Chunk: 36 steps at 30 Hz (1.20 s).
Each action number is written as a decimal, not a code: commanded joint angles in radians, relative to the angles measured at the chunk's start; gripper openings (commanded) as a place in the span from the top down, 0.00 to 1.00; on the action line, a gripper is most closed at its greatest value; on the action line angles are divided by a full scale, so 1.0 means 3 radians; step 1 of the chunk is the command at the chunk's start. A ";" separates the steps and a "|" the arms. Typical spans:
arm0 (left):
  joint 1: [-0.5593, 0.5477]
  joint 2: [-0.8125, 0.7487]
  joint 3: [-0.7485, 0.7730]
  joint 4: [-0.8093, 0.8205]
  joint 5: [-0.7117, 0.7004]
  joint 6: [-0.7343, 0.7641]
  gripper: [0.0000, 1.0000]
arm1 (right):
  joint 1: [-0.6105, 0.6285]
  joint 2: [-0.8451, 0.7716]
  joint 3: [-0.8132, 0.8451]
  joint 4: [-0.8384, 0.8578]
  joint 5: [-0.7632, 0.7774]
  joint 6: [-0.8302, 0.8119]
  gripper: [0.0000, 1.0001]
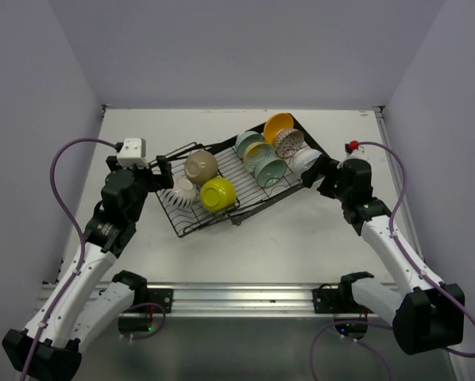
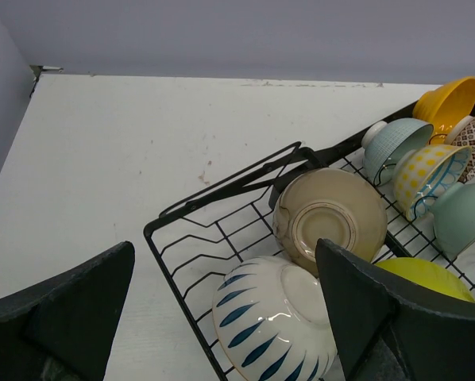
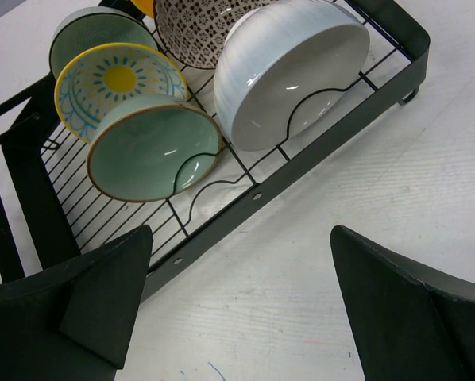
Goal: Unload the bowls from the dish rack
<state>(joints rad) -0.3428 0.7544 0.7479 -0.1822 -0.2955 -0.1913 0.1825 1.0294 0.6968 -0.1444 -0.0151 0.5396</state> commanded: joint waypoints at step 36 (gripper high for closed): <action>-0.0018 -0.0188 0.0074 0.0019 -0.0043 -0.0032 0.00 | -0.0061 0.0741 0.0178 0.1095 -0.0073 0.1351 0.09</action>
<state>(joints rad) -0.3431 0.7174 0.7479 -0.1902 -0.2928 -0.1989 0.1680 1.2316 0.6937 0.0795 -0.0479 0.9100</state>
